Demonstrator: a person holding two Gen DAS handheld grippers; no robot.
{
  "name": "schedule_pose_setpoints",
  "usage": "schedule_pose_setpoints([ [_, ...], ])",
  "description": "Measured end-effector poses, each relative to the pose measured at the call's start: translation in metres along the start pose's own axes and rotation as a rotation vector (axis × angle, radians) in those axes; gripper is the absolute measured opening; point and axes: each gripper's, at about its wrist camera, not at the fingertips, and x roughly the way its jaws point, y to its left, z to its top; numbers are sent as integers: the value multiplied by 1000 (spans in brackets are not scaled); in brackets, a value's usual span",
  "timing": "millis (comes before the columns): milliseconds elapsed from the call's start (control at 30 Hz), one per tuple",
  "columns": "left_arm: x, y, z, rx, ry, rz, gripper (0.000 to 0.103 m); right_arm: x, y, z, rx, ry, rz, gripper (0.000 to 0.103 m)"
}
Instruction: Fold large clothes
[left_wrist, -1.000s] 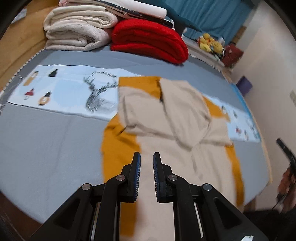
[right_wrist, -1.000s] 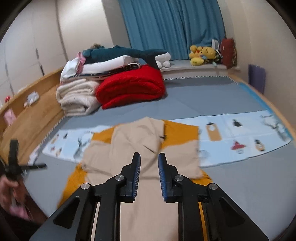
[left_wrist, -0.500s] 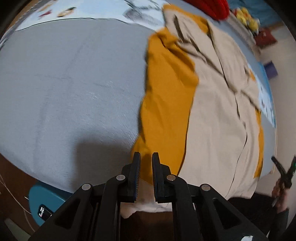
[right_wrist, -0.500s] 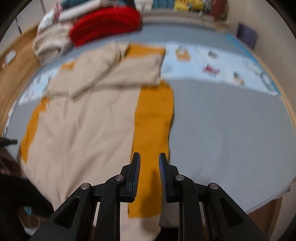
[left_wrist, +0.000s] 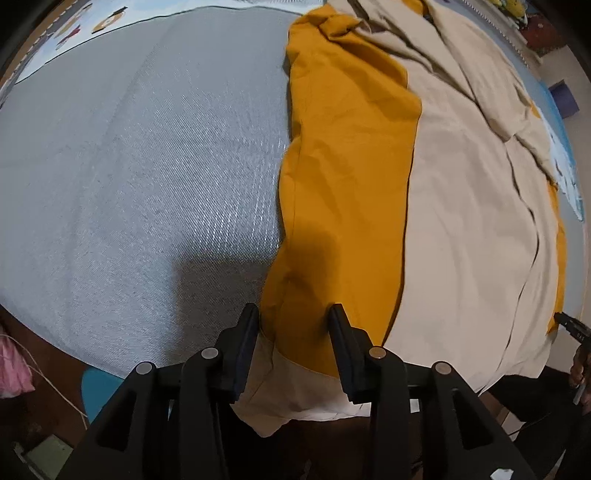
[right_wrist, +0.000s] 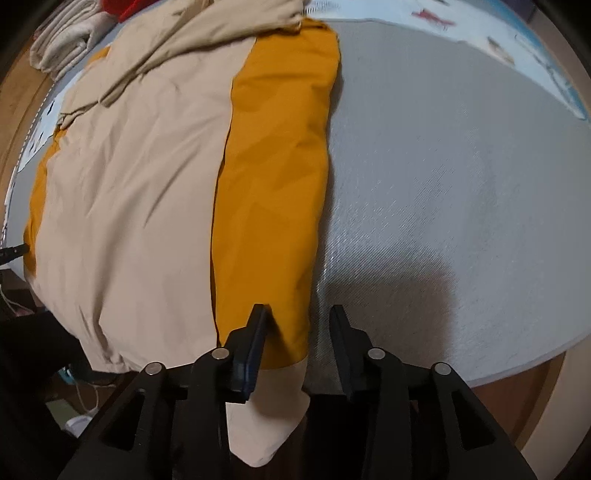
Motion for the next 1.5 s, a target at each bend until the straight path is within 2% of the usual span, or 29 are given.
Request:
schedule_pose_setpoints([
  [200, 12, -5, -2, 11, 29, 10, 38, 12, 0, -5, 3, 62, 17, 39],
  [400, 16, -9, -3, 37, 25, 25, 38, 14, 2, -11, -8, 74, 9, 39],
  [433, 15, -9, -4, 44, 21, 30, 37, 14, 2, -11, -9, 74, 7, 39],
  [467, 16, -12, -4, 54, 17, 31, 26, 13, 2, -13, -10, 71, 5, 38],
  [500, 15, -15, -5, 65, 15, 24, 16, 13, 4, -11, -11, 66, 16, 28],
  [533, 14, -20, -4, 72, 9, 20, 15, 13, 9, -4, -13, 62, 30, 14],
  [567, 12, -21, -5, 75, 5, 14, 11, 9, 12, -4, -18, 44, 46, 12],
  [633, 9, -21, -6, 69, 2, -7, 11, 2, 14, -4, -19, 16, 60, 9],
  [767, 13, -20, -7, 66, 26, -11, 15, -1, 1, -3, 53, 18, 91, 9],
  [867, 21, -27, -10, 87, 37, 1, 23, 6, -2, -3, 33, 56, 63, 16],
  [900, 22, -30, -11, 100, 38, 10, 23, 9, 0, -4, 25, 74, 58, 22],
  [1033, 25, -36, -14, 108, 36, 27, 23, 10, 6, -3, 0, 88, 35, 23],
  [1067, 26, -38, -15, 110, 34, 30, 18, 9, 5, -2, -5, 87, 31, 23],
  [1200, 18, -51, -12, 115, 14, 17, 6, 0, 16, -2, -43, 60, 25, 12],
  [1333, 3, -56, -20, 155, -32, -4, 4, -18, 24, 3, -42, -9, 44, 7],
  [1500, -28, -60, -30, 164, -133, -124, 3, -55, 22, 4, 8, -133, 136, 5],
])
